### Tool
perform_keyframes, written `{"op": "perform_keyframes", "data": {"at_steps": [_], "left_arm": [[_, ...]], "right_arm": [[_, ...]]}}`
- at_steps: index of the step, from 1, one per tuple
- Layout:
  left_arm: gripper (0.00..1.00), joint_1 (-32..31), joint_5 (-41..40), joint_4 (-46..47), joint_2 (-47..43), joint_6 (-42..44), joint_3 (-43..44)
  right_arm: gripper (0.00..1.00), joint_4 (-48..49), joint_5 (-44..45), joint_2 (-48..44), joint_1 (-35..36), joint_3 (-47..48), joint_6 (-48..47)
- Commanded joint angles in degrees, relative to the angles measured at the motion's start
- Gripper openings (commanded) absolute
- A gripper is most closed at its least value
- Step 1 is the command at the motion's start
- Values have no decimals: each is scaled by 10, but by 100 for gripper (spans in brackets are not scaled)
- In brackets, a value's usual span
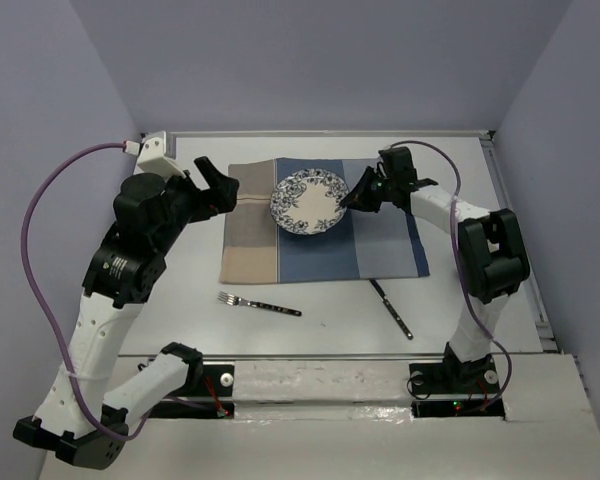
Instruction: Set the dinner table for one person
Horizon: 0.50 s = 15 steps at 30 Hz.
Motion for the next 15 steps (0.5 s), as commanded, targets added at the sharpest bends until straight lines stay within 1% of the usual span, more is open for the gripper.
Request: {"op": "perform_keyframes", "data": {"at_steps": [1, 4, 6, 7, 8, 9, 10, 11, 13, 15], "left_arm": [[99, -4, 7, 35, 3, 0, -10], [99, -3, 7, 36, 7, 2, -12], [99, -4, 7, 39, 7, 3, -15], [99, -3, 8, 41, 7, 4, -17], [99, -4, 8, 42, 7, 4, -19], [99, -3, 7, 43, 7, 4, -20], [99, -3, 7, 45, 7, 5, -21], [99, -4, 5, 46, 7, 6, -22], [99, -3, 5, 48, 6, 9, -23], [99, -4, 0, 50, 3, 13, -27]], "right_arm": [[0, 61, -30, 2, -4, -11, -7], [0, 53, -20, 11, -4, -15, -18], [8, 29, -20, 22, -4, -9, -29], [15, 20, -15, 24, -4, -6, -33], [32, 3, -1, 25, -4, -4, -41], [41, -8, 8, 24, -4, -1, -48], [53, -21, 16, 22, -4, 3, -54], [70, -48, 32, 19, -4, 15, -68], [79, -72, 51, -1, -4, 25, -81], [81, -109, 87, -28, -4, 32, -100]]}}
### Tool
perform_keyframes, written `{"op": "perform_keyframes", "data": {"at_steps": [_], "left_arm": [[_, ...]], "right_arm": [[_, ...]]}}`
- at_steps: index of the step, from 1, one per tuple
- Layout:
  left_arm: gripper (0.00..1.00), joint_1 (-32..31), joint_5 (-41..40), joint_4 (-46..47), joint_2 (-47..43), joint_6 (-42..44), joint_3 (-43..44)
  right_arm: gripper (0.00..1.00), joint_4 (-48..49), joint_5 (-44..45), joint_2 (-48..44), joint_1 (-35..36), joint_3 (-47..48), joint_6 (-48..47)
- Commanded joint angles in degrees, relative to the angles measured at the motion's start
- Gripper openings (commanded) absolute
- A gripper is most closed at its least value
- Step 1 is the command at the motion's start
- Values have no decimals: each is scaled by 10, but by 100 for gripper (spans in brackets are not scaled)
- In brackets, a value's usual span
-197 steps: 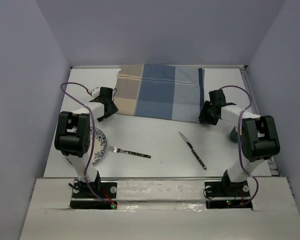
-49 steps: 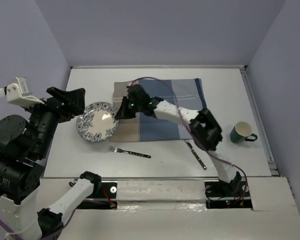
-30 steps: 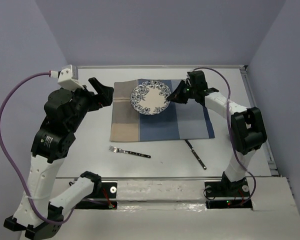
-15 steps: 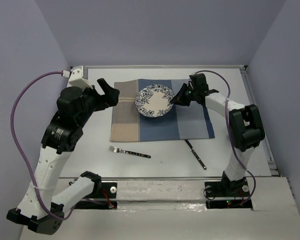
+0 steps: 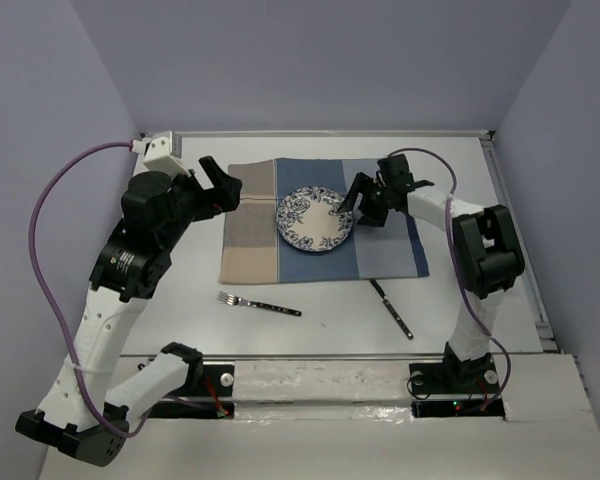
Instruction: Set the dinner table for one person
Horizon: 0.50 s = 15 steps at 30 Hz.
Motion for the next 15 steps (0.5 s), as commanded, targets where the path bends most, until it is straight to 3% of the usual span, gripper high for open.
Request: {"op": "perform_keyframes", "data": {"at_steps": [1, 5, 9, 15], "left_arm": [[99, -3, 0, 31, -9, 16, -10], [99, -11, -3, 32, -21, 37, -28], [99, -34, -6, 38, -39, 63, -66], [99, -63, 8, 57, -52, 70, -109]], "right_arm": [[81, -70, 72, -106, 0, 34, -51], [75, -144, 212, -235, -31, -13, -66], [68, -278, 347, -372, -98, -79, -63], [63, -410, 453, -493, -198, -113, -72]]}}
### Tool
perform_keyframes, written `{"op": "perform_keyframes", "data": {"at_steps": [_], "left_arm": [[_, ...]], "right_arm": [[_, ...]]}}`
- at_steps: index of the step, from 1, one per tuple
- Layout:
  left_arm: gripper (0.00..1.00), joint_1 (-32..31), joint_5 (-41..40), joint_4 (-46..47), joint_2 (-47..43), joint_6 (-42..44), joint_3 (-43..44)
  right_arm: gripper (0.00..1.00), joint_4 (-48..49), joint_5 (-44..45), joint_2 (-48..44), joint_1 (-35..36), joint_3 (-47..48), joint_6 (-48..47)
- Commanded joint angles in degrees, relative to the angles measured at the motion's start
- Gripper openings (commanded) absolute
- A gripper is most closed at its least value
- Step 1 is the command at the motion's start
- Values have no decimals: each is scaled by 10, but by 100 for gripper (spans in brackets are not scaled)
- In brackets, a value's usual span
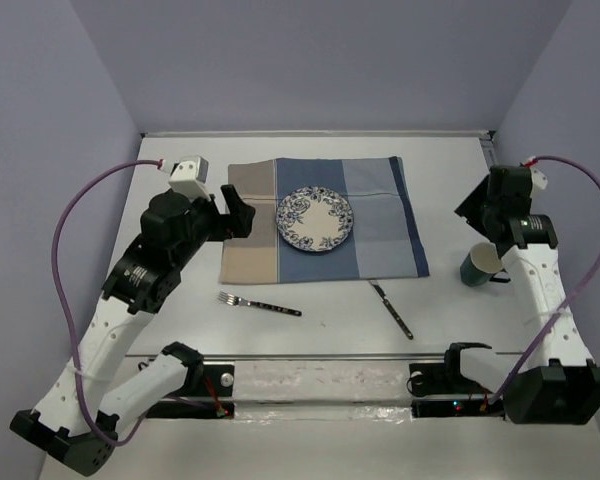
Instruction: Set the dinner table for one person
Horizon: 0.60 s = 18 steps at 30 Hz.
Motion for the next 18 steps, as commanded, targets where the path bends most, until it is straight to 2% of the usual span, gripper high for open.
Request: {"op": "perform_keyframes", "data": {"at_steps": [1, 6, 10, 15, 17, 18], "left_arm": [[99, -18, 15, 45, -10, 19, -22], [99, -31, 30, 80, -7, 8, -51], [99, -40, 30, 86, 0, 11, -47], [99, -41, 23, 80, -2, 13, -41], [99, -40, 13, 76, -1, 15, -36], [99, -40, 9, 74, 0, 17, -34]], "right_arm": [[63, -139, 105, -29, -36, -27, -19], [65, -102, 109, 14, -53, -59, -36], [61, -50, 76, 75, -53, -57, -63], [43, -11, 85, 134, -61, -62, -63], [17, -5, 89, 148, -66, -59, -63], [8, -3, 94, 151, -71, -56, -67]]}}
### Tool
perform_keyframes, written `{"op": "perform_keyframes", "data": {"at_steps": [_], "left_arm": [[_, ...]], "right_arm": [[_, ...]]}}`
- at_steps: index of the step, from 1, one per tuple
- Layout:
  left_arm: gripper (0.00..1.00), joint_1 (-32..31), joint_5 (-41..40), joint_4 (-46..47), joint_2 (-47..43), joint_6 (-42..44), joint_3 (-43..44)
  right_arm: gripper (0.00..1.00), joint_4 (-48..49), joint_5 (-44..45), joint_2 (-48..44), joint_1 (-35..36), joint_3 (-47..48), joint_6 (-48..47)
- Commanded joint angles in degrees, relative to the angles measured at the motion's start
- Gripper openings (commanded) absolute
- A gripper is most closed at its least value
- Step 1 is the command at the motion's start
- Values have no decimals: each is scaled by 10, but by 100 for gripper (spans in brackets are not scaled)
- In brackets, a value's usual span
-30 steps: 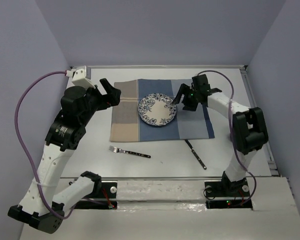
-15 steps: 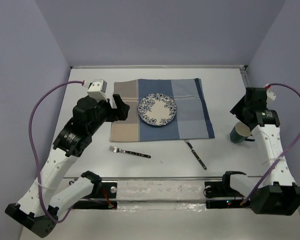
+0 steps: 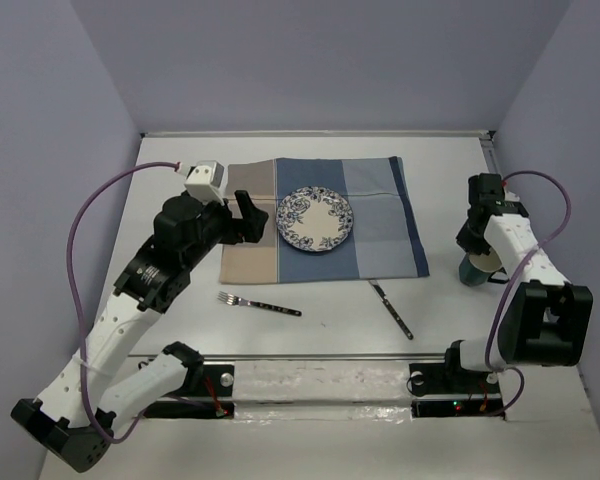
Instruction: Set the dinner table for one person
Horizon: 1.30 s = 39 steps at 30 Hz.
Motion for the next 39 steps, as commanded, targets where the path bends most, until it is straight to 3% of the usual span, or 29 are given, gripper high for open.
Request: {"op": "perform_keyframes", "data": {"at_steps": [1, 5, 8, 13, 17, 24, 28, 39], "left_arm": [[99, -3, -15, 13, -3, 14, 22], [99, -2, -29, 9, 3, 13, 35], [99, -3, -29, 12, 15, 5, 39], [99, -2, -23, 18, 43, 5, 65], [99, -2, -33, 11, 55, 8, 78], [99, -2, -73, -4, 55, 8, 79], [99, -2, -78, -19, 76, 15, 96], [99, -2, -103, -18, 99, 19, 111]], "right_arm": [[2, 48, 25, 13, -14, 13, -11], [0, 46, 29, 2, -14, 100, -72], [0, 36, 23, 24, 43, 221, -107], [0, 18, -13, 165, 127, 427, -170], [0, 1, -100, 295, 132, 567, -193], [0, -37, -175, 448, 157, 798, -236], [0, -36, -189, 511, 171, 845, -252], [0, -35, -174, 564, 203, 835, -290]]}}
